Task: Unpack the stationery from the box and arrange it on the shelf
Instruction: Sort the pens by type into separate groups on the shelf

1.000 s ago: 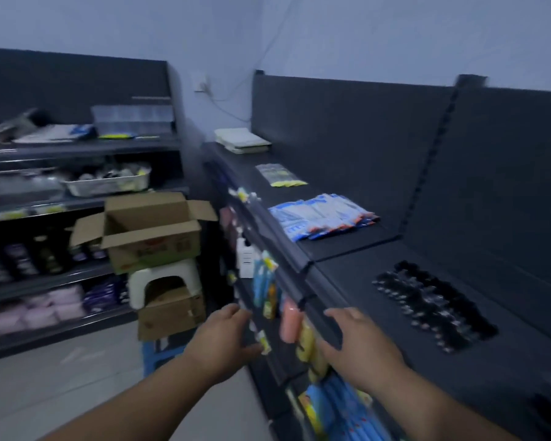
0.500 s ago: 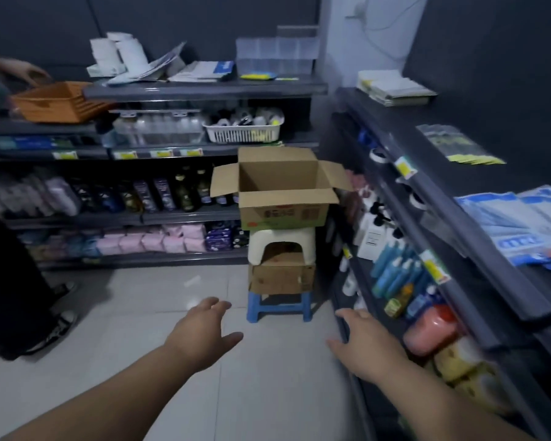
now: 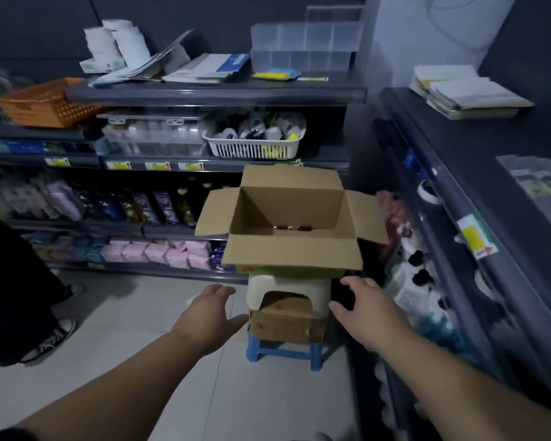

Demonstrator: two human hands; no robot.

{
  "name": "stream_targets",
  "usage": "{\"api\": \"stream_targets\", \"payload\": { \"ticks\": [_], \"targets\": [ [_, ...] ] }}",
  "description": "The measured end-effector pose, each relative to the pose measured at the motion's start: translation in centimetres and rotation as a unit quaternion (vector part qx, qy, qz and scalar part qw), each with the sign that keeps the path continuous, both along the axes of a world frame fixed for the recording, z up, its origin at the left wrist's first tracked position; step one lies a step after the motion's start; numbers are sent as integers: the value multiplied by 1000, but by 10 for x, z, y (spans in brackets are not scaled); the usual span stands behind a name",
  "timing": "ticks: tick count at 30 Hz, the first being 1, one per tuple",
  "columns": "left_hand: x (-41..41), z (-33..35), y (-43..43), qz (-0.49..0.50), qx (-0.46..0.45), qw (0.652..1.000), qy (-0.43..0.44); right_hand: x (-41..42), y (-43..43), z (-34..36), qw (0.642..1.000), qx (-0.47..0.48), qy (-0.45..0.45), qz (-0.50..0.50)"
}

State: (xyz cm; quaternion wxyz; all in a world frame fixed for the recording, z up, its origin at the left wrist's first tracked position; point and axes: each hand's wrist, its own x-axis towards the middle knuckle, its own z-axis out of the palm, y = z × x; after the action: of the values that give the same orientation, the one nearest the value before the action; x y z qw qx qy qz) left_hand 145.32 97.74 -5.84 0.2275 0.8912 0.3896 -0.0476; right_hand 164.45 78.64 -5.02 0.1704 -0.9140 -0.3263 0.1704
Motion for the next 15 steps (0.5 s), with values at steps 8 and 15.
{"api": "stream_targets", "payload": {
  "ticks": [8, 15],
  "targets": [
    [110, 8, 61, 31, 24, 997, -72, 116, 80, 7, 999, 44, 5, -1],
    [181, -31, 128, -39, -26, 998, -33, 164, 144, -36, 998, -22, 50, 21]
  ]
}}
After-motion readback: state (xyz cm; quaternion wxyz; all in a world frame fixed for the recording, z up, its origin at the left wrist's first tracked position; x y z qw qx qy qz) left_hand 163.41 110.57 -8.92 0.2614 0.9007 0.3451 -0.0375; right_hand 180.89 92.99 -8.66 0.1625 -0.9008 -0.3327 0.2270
